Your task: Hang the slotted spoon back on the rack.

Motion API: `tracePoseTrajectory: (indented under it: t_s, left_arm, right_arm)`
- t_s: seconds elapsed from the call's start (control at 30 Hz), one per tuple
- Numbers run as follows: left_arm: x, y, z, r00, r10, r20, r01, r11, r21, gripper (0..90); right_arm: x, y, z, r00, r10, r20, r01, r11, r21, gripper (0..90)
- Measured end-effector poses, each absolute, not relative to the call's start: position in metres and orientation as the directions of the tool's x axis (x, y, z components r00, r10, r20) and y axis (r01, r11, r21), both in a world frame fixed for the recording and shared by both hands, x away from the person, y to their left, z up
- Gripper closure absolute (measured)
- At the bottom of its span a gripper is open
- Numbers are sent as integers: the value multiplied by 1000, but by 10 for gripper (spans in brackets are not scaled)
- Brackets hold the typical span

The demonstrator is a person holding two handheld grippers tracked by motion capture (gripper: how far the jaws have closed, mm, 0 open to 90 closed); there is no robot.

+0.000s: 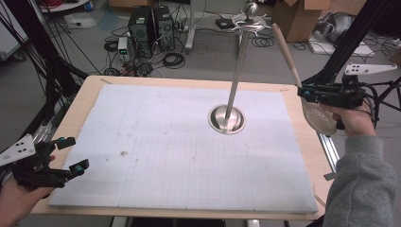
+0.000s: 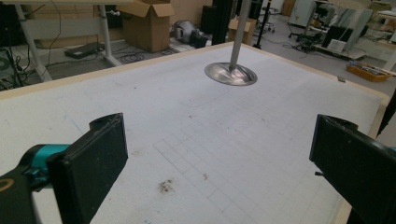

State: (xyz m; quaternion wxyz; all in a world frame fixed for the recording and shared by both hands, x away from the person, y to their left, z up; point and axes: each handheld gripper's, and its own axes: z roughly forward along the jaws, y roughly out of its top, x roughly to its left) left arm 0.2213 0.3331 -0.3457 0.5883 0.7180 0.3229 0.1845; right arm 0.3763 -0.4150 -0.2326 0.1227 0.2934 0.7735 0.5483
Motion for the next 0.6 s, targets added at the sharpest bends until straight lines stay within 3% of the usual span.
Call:
tracePoseTrajectory:
  t_s: [0.6]
  left_arm:
    - [221,330,-344,728,675,-120,247,-94,964,47]
  right_arm:
    - [387,-399,-242,-805,580,128,332,260,907,779]
